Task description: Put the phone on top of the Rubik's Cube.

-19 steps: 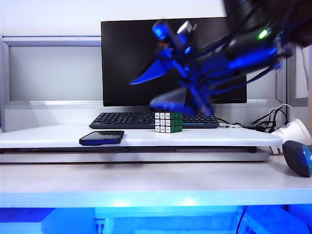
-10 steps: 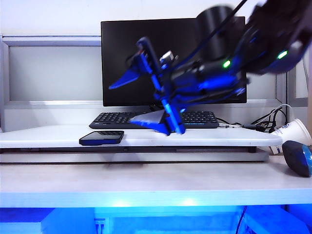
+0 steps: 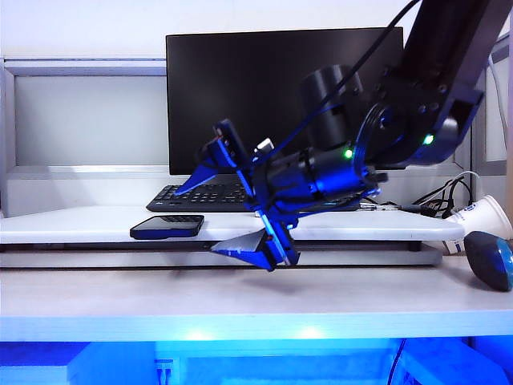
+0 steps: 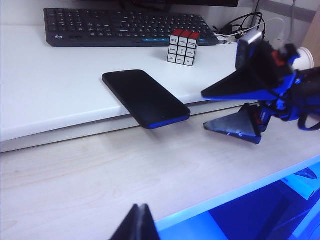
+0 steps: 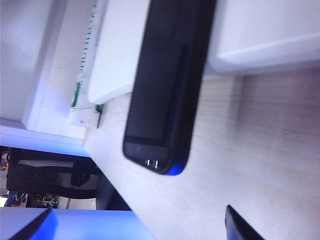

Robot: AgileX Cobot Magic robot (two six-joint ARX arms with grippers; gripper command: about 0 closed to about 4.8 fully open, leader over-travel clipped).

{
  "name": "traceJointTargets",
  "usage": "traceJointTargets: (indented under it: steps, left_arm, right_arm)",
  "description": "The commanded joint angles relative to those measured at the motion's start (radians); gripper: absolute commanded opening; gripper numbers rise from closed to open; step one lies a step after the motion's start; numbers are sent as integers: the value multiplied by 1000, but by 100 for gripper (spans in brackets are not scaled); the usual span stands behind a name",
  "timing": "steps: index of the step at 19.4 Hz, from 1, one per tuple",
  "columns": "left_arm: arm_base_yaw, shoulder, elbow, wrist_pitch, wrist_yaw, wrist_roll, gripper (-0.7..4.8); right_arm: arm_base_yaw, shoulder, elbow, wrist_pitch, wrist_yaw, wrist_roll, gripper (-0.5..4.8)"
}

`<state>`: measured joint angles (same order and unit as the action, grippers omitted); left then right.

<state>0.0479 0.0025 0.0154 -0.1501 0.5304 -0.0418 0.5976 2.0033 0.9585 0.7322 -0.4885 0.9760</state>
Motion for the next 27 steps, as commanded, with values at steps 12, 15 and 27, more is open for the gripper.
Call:
traceJointTargets:
  steps: [12,15,27]
  left_arm:
    - [0,1,3,-13,11,1,-5]
    - [0,1,3,-13,8,1,-5]
    - [-18,1,3,-13,5,3,-5]
  right_arm:
    - [21,120,186,-55,45,46,232]
    - [21,120,186,-55,44,46,122]
    - [22,118,186,-42,41,46,-9]
